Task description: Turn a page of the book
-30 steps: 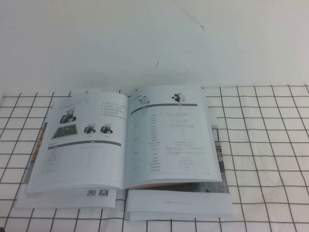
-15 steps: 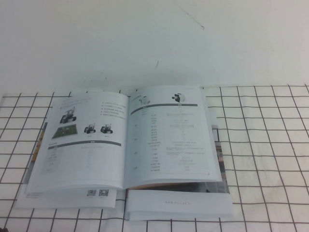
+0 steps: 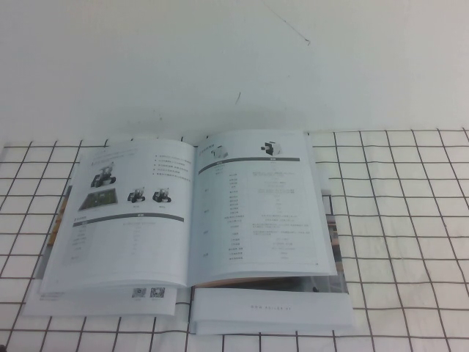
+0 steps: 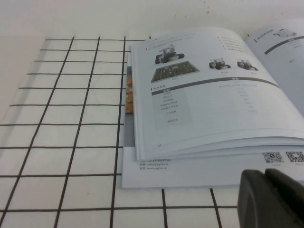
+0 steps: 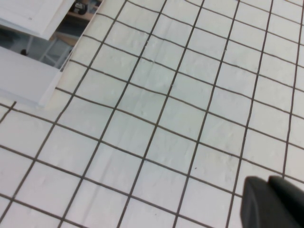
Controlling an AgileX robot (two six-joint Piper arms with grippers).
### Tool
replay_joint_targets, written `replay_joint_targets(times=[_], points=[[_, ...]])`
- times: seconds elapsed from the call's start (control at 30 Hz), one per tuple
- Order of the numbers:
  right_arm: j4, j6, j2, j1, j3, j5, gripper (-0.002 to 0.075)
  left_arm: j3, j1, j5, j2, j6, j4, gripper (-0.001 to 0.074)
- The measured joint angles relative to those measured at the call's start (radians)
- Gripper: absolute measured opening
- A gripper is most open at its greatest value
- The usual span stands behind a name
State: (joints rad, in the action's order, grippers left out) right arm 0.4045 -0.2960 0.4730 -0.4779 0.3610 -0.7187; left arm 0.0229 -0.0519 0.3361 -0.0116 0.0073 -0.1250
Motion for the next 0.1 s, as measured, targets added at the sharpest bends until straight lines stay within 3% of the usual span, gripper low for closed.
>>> replay_joint_targets(times=[0.1], points=[[0.0,0.0,0.0,0.0,0.0,0.0,0.0021,0.0,0.0,0.0,0.0,0.001,0.0,-0.0002]])
